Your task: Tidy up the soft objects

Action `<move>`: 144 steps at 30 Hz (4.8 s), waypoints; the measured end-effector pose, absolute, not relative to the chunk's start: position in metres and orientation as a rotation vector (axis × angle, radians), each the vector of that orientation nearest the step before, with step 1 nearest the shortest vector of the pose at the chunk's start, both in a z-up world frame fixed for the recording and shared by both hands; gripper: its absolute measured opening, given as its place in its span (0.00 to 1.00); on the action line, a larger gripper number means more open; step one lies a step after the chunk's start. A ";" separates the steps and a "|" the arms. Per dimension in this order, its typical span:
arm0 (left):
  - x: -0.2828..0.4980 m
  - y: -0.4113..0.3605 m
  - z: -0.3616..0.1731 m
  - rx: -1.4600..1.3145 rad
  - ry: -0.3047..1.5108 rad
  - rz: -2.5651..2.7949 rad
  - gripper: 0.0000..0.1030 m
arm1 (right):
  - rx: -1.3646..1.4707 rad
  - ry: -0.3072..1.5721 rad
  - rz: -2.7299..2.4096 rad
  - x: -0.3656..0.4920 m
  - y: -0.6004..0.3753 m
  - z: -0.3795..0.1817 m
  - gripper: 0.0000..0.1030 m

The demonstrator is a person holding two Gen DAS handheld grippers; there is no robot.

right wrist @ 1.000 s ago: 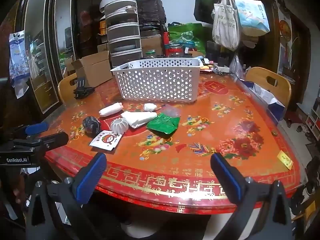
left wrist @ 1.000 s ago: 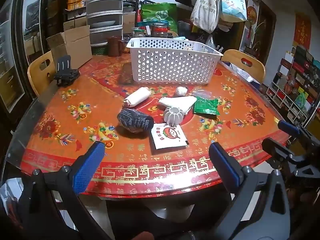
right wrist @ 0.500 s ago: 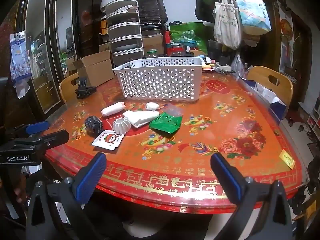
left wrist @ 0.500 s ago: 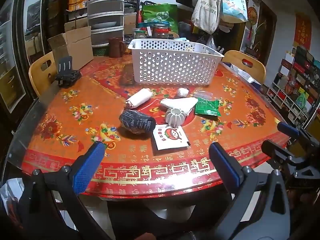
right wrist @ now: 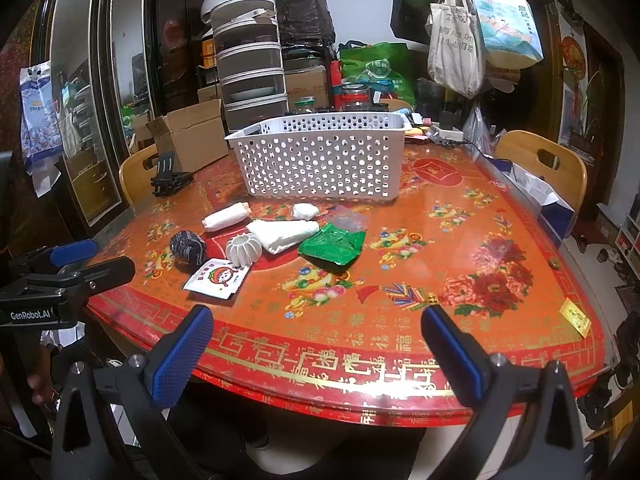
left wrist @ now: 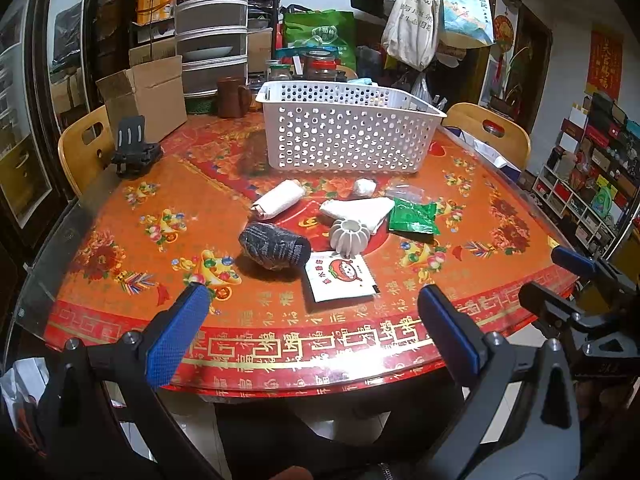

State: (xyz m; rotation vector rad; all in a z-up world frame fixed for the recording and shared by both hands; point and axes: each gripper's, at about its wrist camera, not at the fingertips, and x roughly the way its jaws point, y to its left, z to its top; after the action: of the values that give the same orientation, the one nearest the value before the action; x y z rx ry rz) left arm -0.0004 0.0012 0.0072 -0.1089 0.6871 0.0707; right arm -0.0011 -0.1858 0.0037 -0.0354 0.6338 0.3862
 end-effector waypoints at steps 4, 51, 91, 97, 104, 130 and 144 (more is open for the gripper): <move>0.000 0.001 0.008 -0.109 0.688 0.070 1.00 | -0.035 0.635 0.386 -0.001 -0.186 0.004 1.00; -0.003 0.003 0.008 -0.094 0.664 0.098 1.00 | -0.016 0.659 0.402 0.002 -0.183 -0.006 1.00; 0.130 0.065 -0.079 -0.156 0.828 0.021 1.00 | -0.119 0.904 0.403 0.173 -0.135 -0.061 0.90; 0.137 0.067 -0.082 -0.152 0.833 0.012 1.00 | -0.150 0.924 0.405 0.184 -0.127 -0.065 0.90; 0.146 0.068 -0.087 -0.147 0.849 0.007 0.98 | -0.200 0.929 0.385 0.189 -0.119 -0.068 0.87; 0.134 0.060 -0.082 -0.099 0.777 -0.003 0.61 | -0.148 0.878 0.397 0.180 -0.130 -0.064 0.52; 0.120 0.067 -0.076 -0.108 0.728 0.002 0.60 | -0.085 0.843 0.426 0.175 -0.138 -0.059 0.39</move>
State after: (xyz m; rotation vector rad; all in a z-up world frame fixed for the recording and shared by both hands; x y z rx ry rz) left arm 0.1204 0.0673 -0.0761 -0.1075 0.7282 0.0018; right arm 0.1752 -0.1377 -0.0591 -0.0845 0.8426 0.4261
